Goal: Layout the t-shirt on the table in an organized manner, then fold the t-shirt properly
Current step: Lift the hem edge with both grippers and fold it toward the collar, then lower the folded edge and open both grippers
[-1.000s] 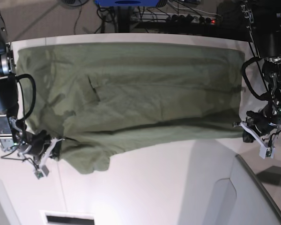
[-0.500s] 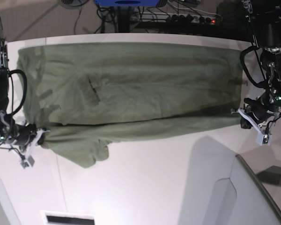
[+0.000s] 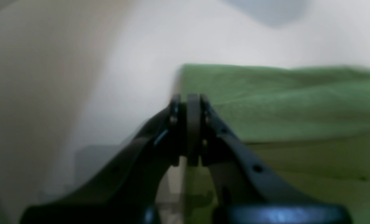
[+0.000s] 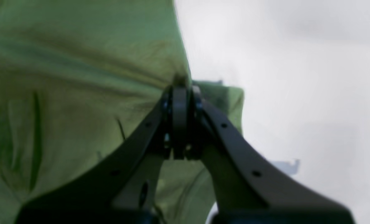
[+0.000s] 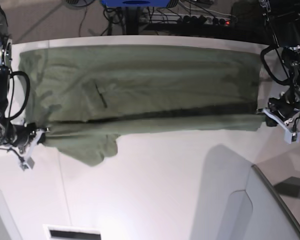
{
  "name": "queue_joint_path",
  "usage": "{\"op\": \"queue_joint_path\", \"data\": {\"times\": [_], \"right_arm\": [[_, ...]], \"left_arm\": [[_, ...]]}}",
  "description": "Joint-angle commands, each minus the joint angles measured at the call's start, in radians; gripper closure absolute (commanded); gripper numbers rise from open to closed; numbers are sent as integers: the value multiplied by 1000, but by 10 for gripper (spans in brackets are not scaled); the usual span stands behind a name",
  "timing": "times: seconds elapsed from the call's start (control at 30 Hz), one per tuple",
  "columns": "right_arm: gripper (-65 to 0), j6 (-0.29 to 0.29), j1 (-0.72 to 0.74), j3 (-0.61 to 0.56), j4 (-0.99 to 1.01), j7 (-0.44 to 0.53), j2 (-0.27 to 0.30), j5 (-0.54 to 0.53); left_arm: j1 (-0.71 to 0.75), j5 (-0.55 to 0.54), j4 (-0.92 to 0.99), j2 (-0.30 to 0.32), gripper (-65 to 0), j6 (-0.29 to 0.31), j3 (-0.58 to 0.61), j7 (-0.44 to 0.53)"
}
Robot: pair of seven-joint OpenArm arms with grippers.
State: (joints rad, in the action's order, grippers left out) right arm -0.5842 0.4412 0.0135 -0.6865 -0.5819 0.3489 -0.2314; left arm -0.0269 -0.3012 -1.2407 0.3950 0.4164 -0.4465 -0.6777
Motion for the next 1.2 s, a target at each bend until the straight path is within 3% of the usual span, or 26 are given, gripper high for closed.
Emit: {"op": "queue_joint_path", "data": {"times": [0.0,0.37,0.53,0.8,0.87,1.0,1.17], "right_arm": [[0,5,28,19,-19,-3,22,-4],[0,5,-52,156,-192,-201,-15,-4],[0,5,-98,162,-195,-215,-24,-4],[-8,11,-126,164,-190,-214,-27,-4],[-59,11,-126,164,-190,-214,-27,-4],[-228,11,-129,168,-207,-247,-27,-4],[-402,11,-149,259,-344,-315,-29,-4]], "left_arm": [[-12,-2,-15,18,0,11,5,17],[12,6,-17,-11,0,14,71,20],[17,7,-14,-9,0,14,74,60],[37,141,77,-52,0,14,74,191],[51,138,85,-61,0,14,74,206],[57,138,85,-72,0,14,74,212],[58,138,85,-77,0,14,74,212]]}}
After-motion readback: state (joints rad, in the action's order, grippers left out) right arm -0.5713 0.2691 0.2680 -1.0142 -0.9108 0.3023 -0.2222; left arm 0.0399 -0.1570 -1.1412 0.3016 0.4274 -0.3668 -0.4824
